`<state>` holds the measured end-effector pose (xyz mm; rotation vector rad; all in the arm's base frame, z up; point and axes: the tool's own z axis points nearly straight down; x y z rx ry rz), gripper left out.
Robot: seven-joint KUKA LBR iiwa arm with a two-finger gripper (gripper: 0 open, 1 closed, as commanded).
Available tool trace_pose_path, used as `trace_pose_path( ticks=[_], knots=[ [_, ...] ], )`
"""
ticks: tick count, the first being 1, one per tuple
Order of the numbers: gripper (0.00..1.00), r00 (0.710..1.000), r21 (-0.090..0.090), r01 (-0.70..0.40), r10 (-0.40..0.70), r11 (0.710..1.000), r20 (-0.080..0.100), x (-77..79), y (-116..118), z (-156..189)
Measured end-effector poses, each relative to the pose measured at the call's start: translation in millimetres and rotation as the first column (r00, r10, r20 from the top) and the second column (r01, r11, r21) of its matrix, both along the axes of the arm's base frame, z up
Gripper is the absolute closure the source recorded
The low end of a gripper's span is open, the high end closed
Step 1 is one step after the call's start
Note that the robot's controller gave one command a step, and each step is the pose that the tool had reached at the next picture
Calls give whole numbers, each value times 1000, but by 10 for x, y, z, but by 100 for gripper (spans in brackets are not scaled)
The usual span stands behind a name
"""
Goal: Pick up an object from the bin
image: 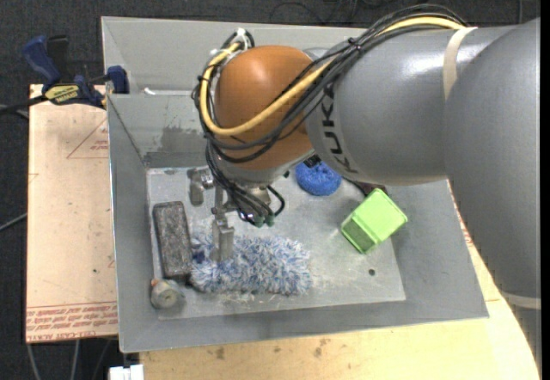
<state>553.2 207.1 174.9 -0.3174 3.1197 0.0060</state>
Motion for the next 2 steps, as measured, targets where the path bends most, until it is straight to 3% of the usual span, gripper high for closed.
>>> trace_pose_path(
  ticks=[1, 2],
  knots=[
    [0, 996, -4, -87, 87, 996, -9, -164, -257, -483],
    [0, 969, -3, -245, 245, 969, -4, -109, -574, -581]
  ],
)
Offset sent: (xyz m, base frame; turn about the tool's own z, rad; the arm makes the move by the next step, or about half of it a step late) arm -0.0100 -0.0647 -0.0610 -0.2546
